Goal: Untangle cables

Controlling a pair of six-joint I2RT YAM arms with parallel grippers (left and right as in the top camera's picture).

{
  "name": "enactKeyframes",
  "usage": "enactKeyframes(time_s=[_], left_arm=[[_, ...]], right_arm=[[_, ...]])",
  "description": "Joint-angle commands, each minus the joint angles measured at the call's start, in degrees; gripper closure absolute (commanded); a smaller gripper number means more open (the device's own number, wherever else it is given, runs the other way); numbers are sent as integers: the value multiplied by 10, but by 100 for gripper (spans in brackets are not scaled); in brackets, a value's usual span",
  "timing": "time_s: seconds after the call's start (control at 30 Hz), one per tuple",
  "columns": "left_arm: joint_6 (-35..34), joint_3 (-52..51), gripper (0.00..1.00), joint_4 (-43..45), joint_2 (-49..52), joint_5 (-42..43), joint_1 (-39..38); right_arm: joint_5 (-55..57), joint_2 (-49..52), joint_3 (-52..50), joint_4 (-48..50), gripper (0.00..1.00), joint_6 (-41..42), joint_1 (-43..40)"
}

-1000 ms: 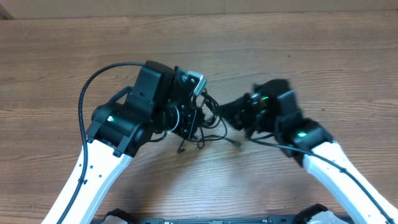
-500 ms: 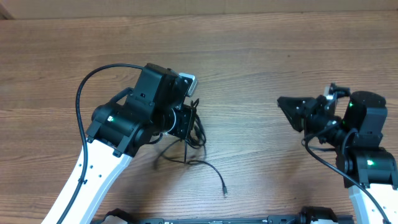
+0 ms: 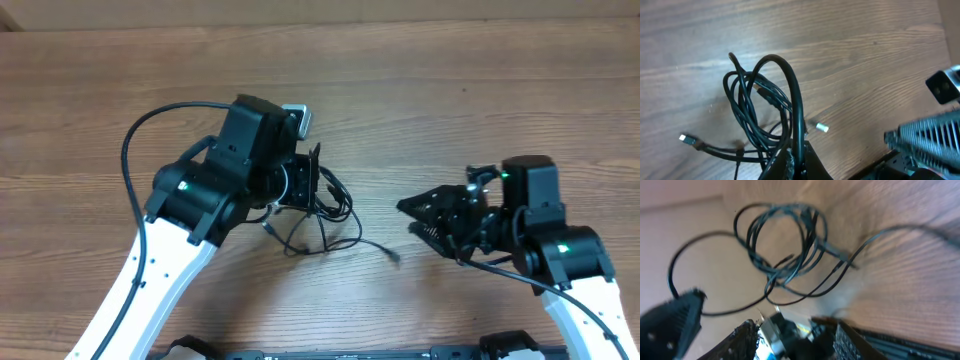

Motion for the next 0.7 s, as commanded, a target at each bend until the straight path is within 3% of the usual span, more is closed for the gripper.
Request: enactKeyframes(time_s=[0.0, 0.17, 0.3, 0.37, 0.47, 0.67], left_arm=[[-25, 14, 96, -8, 21, 1, 3], [-25, 14, 96, -9, 26, 2, 3], [-43, 14, 96, -8, 25, 4, 3], [-44, 14, 96, -7, 25, 18, 3], [-43, 14, 96, -7, 25, 36, 3], [-32, 14, 96, -7, 25, 42, 3]], right_arm=[[33, 5, 1, 2, 51, 32, 34], [81, 8, 1, 14, 41, 89, 85], [90, 8, 1, 49, 42, 99, 110], [89, 8, 1, 63, 61, 99, 117], [90, 8, 1, 76, 74, 99, 127], [90, 19, 1, 83, 76, 97, 129]])
